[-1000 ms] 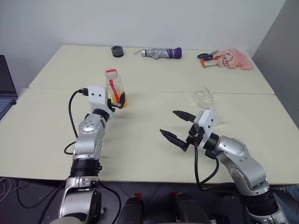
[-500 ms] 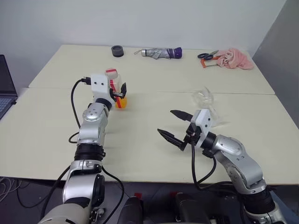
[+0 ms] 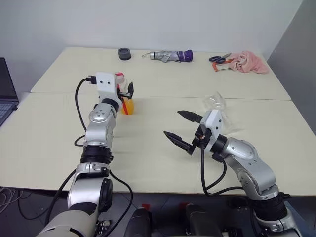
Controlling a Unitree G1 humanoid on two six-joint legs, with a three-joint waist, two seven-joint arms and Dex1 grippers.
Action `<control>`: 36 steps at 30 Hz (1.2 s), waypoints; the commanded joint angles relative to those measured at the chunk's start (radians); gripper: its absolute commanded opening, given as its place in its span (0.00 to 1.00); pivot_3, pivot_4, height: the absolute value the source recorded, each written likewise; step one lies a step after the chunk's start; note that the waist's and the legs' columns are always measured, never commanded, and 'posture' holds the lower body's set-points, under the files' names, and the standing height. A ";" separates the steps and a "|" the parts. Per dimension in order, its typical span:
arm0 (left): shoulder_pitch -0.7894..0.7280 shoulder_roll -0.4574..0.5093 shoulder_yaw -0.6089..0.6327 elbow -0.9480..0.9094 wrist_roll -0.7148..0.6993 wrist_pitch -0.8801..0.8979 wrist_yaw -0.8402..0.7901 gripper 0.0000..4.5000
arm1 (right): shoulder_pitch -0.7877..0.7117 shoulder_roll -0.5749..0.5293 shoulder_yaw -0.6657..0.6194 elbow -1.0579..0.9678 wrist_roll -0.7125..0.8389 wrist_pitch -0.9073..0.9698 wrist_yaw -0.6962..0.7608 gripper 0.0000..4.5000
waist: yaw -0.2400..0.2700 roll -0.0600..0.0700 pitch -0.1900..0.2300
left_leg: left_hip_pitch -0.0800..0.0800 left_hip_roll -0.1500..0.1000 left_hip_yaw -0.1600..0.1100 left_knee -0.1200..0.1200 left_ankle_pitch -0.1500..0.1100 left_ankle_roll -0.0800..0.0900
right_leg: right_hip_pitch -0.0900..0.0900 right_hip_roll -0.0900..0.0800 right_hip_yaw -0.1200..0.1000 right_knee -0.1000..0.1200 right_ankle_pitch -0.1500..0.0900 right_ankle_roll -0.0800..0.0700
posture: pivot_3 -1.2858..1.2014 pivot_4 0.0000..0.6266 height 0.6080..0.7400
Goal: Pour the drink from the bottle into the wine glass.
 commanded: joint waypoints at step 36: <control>-0.007 -0.011 -0.034 -0.058 -0.003 0.017 -0.041 0.41 | -0.007 0.006 -0.026 -0.017 0.002 -0.026 -0.009 1.00 | 0.000 0.000 0.000 | 0.000 0.000 0.000 0.000 0.000 0.000 | 0.000 0.000 0.000 0.000 0.000 0.000 | 0.52 0.24 1.00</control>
